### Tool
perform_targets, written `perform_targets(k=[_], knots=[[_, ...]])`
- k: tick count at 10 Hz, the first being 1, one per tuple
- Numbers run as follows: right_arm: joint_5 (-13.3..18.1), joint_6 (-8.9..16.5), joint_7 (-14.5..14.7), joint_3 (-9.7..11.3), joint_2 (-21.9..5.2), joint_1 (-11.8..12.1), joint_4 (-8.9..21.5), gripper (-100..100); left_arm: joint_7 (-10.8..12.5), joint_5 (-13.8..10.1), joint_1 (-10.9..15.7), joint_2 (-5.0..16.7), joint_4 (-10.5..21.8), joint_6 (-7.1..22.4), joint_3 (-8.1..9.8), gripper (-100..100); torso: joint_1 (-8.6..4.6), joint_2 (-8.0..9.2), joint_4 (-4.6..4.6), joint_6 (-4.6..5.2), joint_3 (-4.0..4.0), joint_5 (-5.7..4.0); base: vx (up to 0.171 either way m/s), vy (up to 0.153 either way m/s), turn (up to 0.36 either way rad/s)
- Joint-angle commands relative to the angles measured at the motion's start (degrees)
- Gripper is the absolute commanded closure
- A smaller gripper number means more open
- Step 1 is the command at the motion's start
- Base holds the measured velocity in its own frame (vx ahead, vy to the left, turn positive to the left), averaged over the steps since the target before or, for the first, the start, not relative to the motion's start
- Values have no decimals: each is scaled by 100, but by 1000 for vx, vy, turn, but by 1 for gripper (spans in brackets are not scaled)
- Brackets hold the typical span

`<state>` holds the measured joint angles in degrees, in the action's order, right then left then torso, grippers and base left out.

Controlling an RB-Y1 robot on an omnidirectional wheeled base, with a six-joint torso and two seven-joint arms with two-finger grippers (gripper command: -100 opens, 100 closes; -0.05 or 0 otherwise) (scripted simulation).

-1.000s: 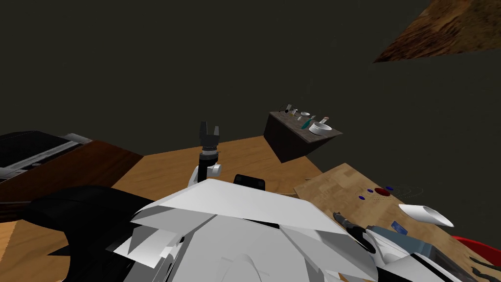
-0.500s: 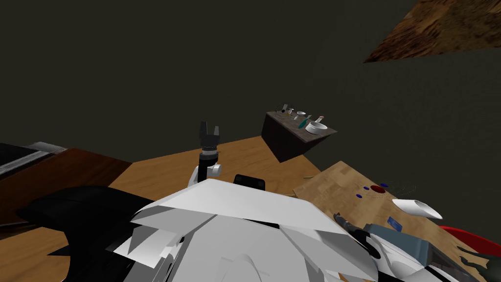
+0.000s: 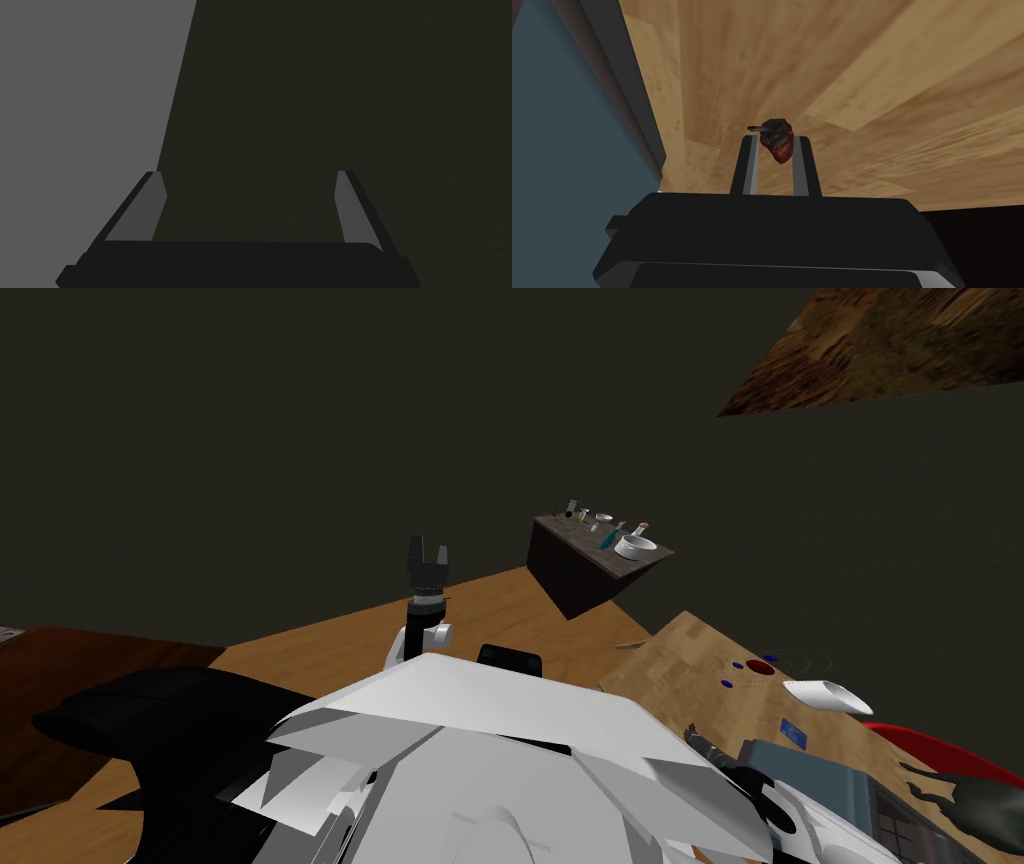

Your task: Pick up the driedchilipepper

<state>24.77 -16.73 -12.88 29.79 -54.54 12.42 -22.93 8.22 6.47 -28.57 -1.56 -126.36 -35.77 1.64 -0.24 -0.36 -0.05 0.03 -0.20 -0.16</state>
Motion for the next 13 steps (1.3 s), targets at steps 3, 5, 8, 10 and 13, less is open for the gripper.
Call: perform_targets(k=[3,5,8,10,13], knots=[[-357,-40,564,-45,-80,199,-231,100,0,0,-1,0,0,0,1,0,-9,7,0,8,4,0,91,-1,-107],[-630,-109,848,-103,-131,346,-363,100,0,0,1,0,0,0,0,0,-9,19,5,-5,11,-2,70,7,-96],[-923,-177,1269,-160,-182,494,-496,100,0,0,1,0,0,0,0,0,-5,21,5,-6,12,0,79,20,-107],[-939,-177,1476,-160,-182,494,-496,100,0,0,0,0,0,0,0,0,0,8,2,-1,5,0,78,14,-70],[-1230,-246,1902,-217,-233,642,-628,100,0,0,1,0,0,0,0,0,-3,11,2,-1,6,0,80,12,-107]])
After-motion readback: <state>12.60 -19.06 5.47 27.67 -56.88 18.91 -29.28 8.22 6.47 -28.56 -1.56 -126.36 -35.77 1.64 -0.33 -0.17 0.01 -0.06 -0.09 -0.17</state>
